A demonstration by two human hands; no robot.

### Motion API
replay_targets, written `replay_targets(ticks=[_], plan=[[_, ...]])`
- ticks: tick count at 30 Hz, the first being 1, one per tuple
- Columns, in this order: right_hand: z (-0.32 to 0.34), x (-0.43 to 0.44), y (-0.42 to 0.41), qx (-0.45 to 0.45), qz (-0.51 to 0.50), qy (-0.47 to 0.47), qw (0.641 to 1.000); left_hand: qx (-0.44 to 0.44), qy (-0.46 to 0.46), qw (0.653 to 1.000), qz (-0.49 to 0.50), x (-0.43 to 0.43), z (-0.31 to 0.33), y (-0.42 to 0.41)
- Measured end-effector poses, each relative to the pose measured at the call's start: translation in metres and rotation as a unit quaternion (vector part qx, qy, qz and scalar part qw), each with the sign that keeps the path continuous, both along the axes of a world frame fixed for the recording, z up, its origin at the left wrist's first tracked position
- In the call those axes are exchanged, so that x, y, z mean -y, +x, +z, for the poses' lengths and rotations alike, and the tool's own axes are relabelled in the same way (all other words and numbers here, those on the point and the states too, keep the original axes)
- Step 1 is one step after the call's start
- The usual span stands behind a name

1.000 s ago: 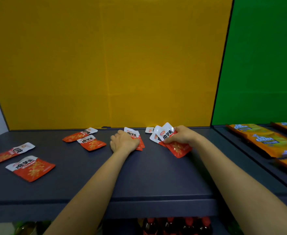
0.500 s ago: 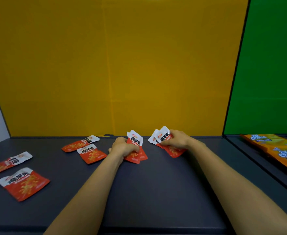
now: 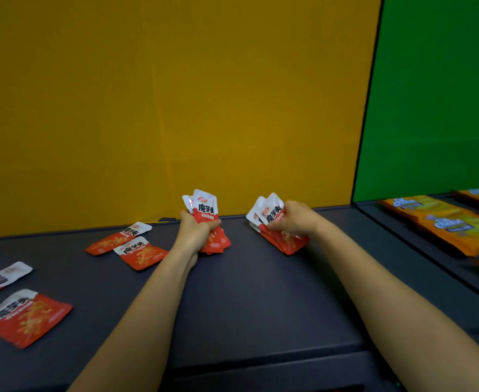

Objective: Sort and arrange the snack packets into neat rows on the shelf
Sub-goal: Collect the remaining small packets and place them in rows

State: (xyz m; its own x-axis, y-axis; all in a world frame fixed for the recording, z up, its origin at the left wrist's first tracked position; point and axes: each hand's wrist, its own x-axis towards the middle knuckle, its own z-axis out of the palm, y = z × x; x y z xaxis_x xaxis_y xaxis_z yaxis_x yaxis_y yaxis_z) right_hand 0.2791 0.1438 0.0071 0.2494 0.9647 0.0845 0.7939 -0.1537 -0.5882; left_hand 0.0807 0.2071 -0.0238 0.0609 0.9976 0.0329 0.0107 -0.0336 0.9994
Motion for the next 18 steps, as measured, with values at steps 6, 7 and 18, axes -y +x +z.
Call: replay_targets(ticks=[6, 7, 18], plan=[[0.008, 0.096, -0.01, -0.154, -0.088, 0.196, 0.965, 0.047, 0.077, 0.986, -0.141, 0.059, 0.038, 0.025], [0.007, 0.115, -0.009, -0.189, -0.093, 0.226, 0.951, 0.058, 0.084, 0.98, -0.169, 0.074, 0.045, 0.03], [-0.035, 0.347, 0.055, -0.334, -0.305, 0.377, 0.808, 0.068, 0.009, 0.899, -0.433, 0.235, 0.03, 0.127]])
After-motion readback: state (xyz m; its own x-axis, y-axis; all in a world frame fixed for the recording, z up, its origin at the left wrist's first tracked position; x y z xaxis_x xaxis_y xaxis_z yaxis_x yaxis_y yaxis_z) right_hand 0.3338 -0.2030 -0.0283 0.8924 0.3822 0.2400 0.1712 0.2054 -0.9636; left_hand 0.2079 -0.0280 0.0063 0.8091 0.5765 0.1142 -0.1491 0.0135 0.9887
